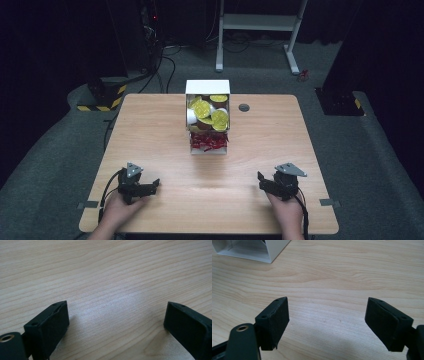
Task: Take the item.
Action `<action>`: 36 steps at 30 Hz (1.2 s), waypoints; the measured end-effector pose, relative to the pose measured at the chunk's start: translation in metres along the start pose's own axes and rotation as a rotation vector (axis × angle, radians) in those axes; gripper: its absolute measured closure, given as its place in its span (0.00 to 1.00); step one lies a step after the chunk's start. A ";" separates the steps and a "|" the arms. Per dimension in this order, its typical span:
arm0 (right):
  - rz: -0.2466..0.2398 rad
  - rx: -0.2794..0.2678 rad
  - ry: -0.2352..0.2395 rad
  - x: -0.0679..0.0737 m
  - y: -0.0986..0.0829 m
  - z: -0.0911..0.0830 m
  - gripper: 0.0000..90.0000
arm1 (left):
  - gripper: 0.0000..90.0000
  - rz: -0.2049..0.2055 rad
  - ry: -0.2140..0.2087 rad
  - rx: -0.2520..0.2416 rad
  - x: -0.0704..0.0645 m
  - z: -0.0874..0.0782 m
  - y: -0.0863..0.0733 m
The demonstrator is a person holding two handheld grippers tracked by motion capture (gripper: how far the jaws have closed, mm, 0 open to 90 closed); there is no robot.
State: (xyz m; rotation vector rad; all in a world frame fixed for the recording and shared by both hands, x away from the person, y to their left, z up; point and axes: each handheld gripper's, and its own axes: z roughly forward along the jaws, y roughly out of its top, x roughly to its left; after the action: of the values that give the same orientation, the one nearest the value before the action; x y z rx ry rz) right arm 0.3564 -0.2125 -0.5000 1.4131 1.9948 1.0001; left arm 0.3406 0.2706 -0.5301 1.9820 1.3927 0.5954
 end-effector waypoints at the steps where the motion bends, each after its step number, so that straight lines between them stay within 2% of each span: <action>1: 0.006 0.005 0.004 0.001 0.000 0.000 0.22 | 0.07 0.005 0.000 0.003 0.000 0.000 0.000; 8: -0.014 -0.011 0.017 0.010 0.002 -0.002 0.22 | 0.07 0.006 0.001 0.004 0.000 0.000 0.000; 9: -0.004 -0.011 0.020 0.012 0.003 -0.001 0.22 | 0.07 0.003 0.000 0.003 0.000 0.000 0.000; 11: -0.026 -0.009 0.030 0.015 0.005 0.001 0.23 | 0.07 0.010 0.005 0.003 0.001 0.000 0.000; 14: -0.018 -0.003 0.041 0.017 0.008 0.002 0.22 | 0.07 0.008 0.004 0.003 0.000 0.000 0.000; 16: -0.037 -0.004 0.045 0.021 0.012 0.003 0.18 | 0.07 0.010 0.003 0.003 0.001 0.000 0.000; 21: -0.044 -0.022 0.051 0.026 0.019 0.003 0.17 | 0.07 0.000 0.001 -0.001 0.000 0.000 0.000; 25: -0.052 -0.031 0.058 0.032 0.028 0.003 0.22 | 0.07 0.002 0.003 -0.002 0.000 0.000 0.000; 29: -0.084 -0.040 0.048 0.038 0.035 0.003 0.29 | 0.07 0.001 0.002 -0.004 0.000 0.000 0.000; 32: -0.071 -0.050 0.061 0.041 0.040 0.005 0.31 | 0.07 0.003 0.003 -0.004 0.000 0.000 0.000; 36: -0.078 -0.073 0.061 0.043 0.043 0.006 0.33 | 0.07 0.004 0.003 -0.004 0.000 0.000 0.000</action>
State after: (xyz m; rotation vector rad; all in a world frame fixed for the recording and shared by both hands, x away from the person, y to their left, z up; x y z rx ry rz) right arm 0.3711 -0.1618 -0.4685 1.2707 2.0189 1.0819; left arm 0.3408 0.2706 -0.5302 1.9819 1.3891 0.6028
